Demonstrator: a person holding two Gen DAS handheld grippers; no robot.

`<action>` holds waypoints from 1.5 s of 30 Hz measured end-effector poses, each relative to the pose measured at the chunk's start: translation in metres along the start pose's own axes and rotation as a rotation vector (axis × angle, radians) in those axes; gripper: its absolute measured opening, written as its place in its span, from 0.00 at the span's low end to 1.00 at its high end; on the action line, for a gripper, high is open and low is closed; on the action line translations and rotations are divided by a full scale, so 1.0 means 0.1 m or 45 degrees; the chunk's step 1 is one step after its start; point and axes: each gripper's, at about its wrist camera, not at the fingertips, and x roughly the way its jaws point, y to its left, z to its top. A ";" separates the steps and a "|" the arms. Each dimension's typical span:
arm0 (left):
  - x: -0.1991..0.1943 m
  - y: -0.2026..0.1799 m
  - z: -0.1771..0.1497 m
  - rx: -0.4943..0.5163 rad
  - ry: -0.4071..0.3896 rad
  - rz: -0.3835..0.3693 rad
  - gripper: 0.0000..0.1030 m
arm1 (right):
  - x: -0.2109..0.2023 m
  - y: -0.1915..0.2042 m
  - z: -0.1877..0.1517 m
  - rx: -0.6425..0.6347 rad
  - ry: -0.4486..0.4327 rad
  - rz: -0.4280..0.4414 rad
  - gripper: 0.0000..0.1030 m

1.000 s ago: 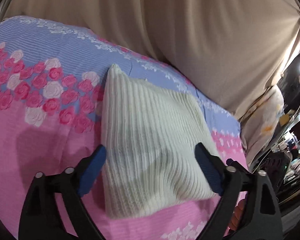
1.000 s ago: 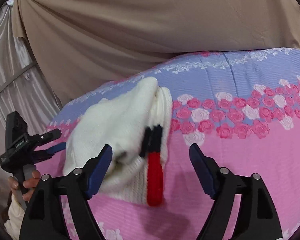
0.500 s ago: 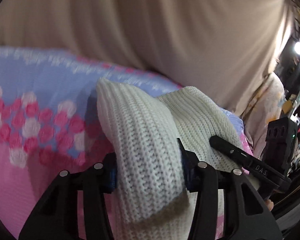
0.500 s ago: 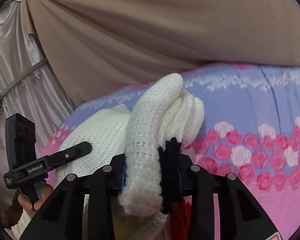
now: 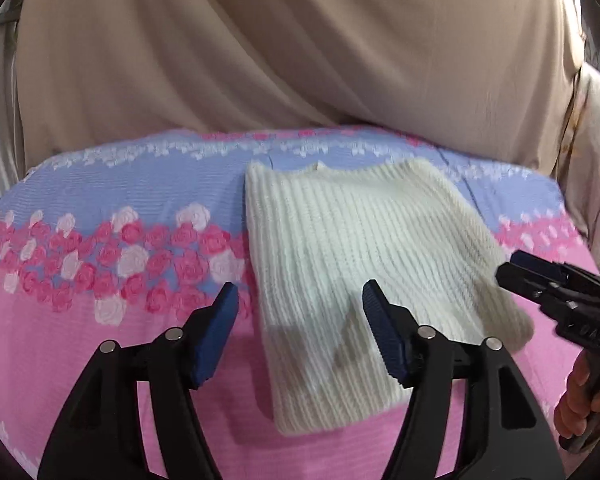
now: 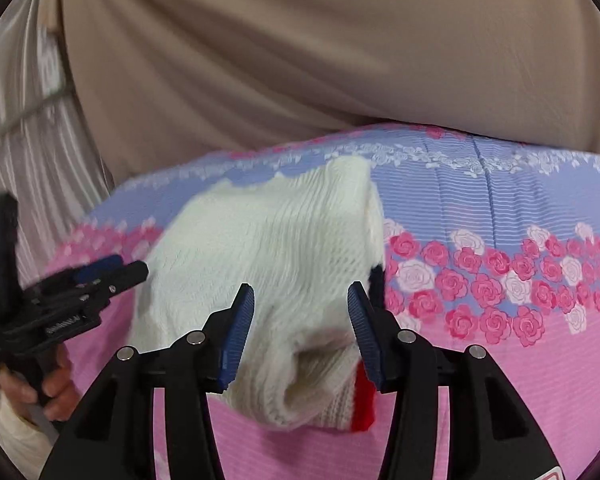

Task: Fold small clothes

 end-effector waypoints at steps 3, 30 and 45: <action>0.17 -0.12 -0.15 0.063 0.071 0.093 0.62 | 0.23 0.00 -0.12 -0.092 0.021 -0.170 0.39; -0.12 -0.40 -0.84 -0.011 -0.011 0.291 0.89 | -0.22 -0.03 -0.94 0.151 0.024 -0.300 0.74; -0.28 -0.50 -0.95 -0.037 -0.069 0.362 0.92 | -0.25 0.23 -1.04 0.062 0.019 -0.364 0.82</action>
